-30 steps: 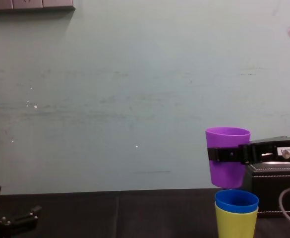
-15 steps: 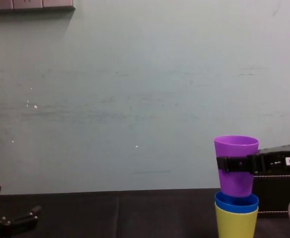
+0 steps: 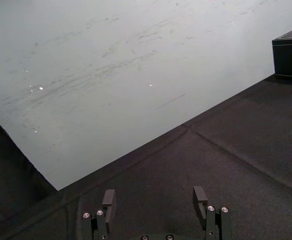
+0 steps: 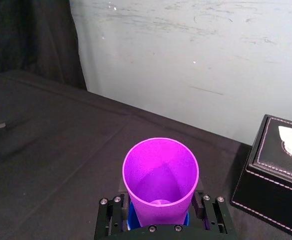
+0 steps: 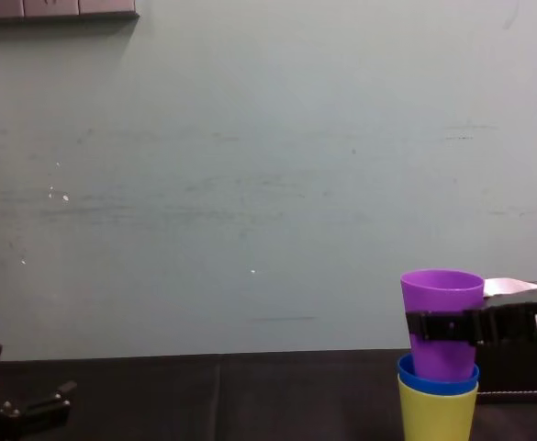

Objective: Stack the three plastic cups sequentially using one hand.

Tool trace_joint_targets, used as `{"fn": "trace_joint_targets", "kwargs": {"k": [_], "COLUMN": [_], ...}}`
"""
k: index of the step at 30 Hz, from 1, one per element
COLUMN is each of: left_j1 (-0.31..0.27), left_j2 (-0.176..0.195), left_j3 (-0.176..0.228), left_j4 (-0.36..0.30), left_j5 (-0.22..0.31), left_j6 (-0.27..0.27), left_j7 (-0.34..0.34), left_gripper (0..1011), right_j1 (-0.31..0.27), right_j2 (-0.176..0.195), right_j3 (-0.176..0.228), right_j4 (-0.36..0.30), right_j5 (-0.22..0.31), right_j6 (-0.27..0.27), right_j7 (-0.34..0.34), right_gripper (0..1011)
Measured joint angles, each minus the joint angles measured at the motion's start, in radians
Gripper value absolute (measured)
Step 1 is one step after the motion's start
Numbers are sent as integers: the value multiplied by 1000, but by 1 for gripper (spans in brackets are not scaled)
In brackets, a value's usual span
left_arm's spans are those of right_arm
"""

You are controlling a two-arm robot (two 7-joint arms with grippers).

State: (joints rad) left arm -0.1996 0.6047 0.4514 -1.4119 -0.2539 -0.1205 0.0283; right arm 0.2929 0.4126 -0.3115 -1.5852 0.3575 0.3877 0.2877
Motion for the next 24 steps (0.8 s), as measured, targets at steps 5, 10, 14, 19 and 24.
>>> {"fn": "trace_joint_targets", "kwargs": {"k": [5, 10, 14, 19, 24], "left_j1": [0, 0, 0, 0, 0], "left_j2": [0, 0, 0, 0, 0], "left_j3": [0, 0, 0, 0, 0], "left_j4": [0, 0, 0, 0, 0], "left_j5": [0, 0, 0, 0, 0], "left_j6": [0, 0, 0, 0, 0], "left_j7": [0, 0, 0, 0, 0], "left_gripper": [1011, 1012, 1012, 1011, 1011], "right_j1": [-6, -8, -11, -18, -20], "right_j2": [-1, -3, -4, -6, -7], "right_j3": [0, -3, -6, -10, -11], "right_j4": [2, 12, 17, 23, 26], "right_j5": [-5, -12, -15, -19, -21], "right_j6": [-12, -19, -19, -16, -16], "right_j7": [1, 4, 6, 11, 13], "right_gripper": [724, 724, 724, 724, 724]}}
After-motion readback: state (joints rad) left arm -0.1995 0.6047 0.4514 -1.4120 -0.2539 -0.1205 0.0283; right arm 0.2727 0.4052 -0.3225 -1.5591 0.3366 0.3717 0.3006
